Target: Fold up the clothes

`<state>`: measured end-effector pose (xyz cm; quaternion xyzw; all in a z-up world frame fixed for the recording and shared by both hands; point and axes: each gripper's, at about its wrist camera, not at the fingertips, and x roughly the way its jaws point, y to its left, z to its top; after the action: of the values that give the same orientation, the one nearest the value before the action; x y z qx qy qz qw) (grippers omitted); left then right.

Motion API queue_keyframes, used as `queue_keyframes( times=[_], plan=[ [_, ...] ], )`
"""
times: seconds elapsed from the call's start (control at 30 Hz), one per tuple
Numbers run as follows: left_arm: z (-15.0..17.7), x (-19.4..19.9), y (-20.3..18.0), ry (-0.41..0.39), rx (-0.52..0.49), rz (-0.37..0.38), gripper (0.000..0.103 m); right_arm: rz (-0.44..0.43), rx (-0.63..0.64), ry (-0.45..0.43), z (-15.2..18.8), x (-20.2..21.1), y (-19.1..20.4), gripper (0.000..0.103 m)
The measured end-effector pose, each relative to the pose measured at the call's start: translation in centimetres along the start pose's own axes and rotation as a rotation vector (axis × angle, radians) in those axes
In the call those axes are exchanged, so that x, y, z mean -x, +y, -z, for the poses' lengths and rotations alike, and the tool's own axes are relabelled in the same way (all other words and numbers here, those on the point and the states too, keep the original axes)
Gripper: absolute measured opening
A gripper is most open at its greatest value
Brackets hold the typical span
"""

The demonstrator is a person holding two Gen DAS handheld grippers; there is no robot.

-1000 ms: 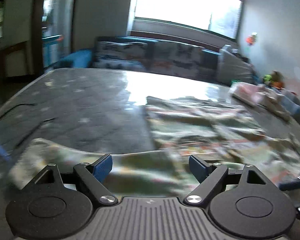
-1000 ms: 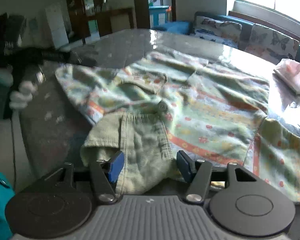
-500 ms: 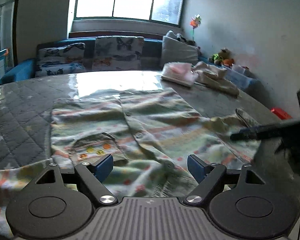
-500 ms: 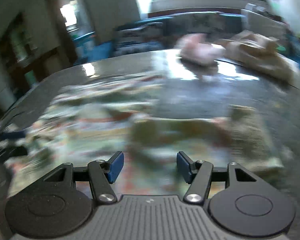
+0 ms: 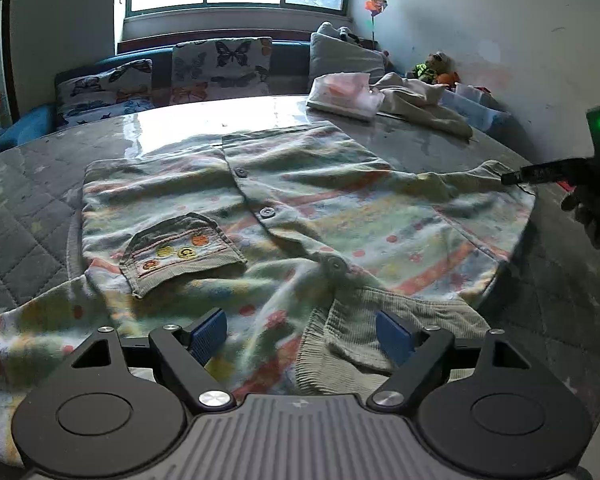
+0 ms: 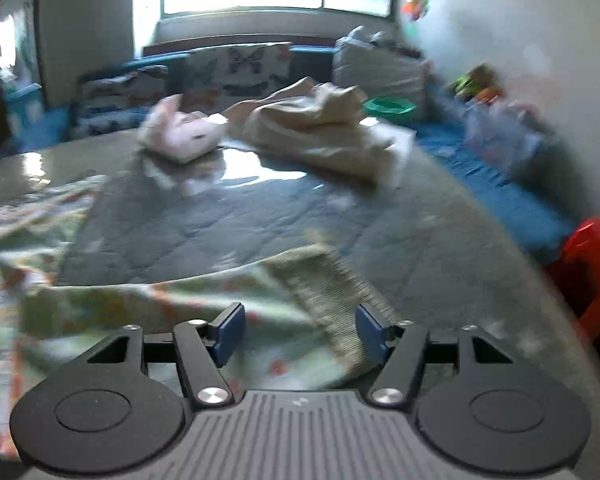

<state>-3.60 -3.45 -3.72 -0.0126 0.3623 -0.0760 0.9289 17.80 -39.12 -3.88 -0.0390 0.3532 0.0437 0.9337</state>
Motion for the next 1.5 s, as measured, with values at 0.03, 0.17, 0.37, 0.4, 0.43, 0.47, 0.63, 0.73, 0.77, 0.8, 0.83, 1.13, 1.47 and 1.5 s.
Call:
queue_keyframes(
  times=[0.03, 0.17, 0.37, 0.4, 0.43, 0.47, 0.63, 0.73, 0.77, 0.8, 0.83, 1.13, 1.47, 1.5],
  plan=[
    [-0.1, -0.1, 0.0, 0.003, -0.002, -0.004, 0.084, 0.017, -0.009, -0.004, -0.2, 0.1, 0.0, 0.066],
    [-0.7, 0.6, -0.2, -0.013, -0.002, -0.002, 0.084, -0.044, 0.011, -0.032, -0.7, -0.2, 0.9, 0.067],
    [-2.2, 1.1, -1.7, -0.067, -0.041, 0.039, 0.086, -0.068, 0.063, 0.001, -0.3, -2.0, 1.9, 0.085],
    [-2.3, 0.9, -2.1, -0.065, -0.055, 0.054, 0.086, -0.074, 0.039, 0.008, -0.3, -2.0, 1.5, 0.086],
    [-2.3, 0.6, -2.5, -0.062, -0.068, 0.070, 0.086, -0.079, 0.017, 0.015, -0.2, -2.0, 1.1, 0.087],
    [-2.3, 0.1, -3.1, -0.052, -0.092, 0.088, 0.086, -0.084, 0.018, 0.015, -0.1, -1.9, 1.0, 0.087],
    [-1.2, -1.8, -5.0, 0.002, -0.168, 0.119, 0.086, -0.099, 0.024, 0.022, 0.2, -1.5, 0.3, 0.087],
    [-0.8, -1.6, -4.7, 0.005, -0.160, 0.139, 0.087, -0.100, 0.022, 0.023, 0.5, -1.2, 0.0, 0.087],
    [-0.6, -1.5, -4.7, 0.007, -0.170, 0.141, 0.086, -0.099, 0.022, 0.023, 0.6, -1.1, 0.0, 0.087],
    [-0.4, -1.4, -4.7, 0.008, -0.180, 0.142, 0.086, -0.098, 0.021, 0.022, 0.7, -0.9, 0.0, 0.087],
    [-0.3, -1.2, -4.6, 0.010, -0.190, 0.144, 0.087, -0.094, 0.018, 0.023, 0.9, -0.7, 0.0, 0.087],
    [1.5, 0.7, -3.5, 0.027, -0.241, 0.220, 0.087, -0.052, 0.004, 0.035, 2.9, 1.8, 0.0, 0.087],
    [3.1, 4.2, 0.0, 0.041, -0.203, 0.310, 0.087, -0.025, -0.011, 0.062, 4.9, 4.6, -0.9, 0.088],
    [3.1, 4.7, 0.4, 0.037, -0.185, 0.318, 0.087, -0.018, -0.011, 0.064, 5.0, 4.8, -1.0, 0.088]
  ],
)
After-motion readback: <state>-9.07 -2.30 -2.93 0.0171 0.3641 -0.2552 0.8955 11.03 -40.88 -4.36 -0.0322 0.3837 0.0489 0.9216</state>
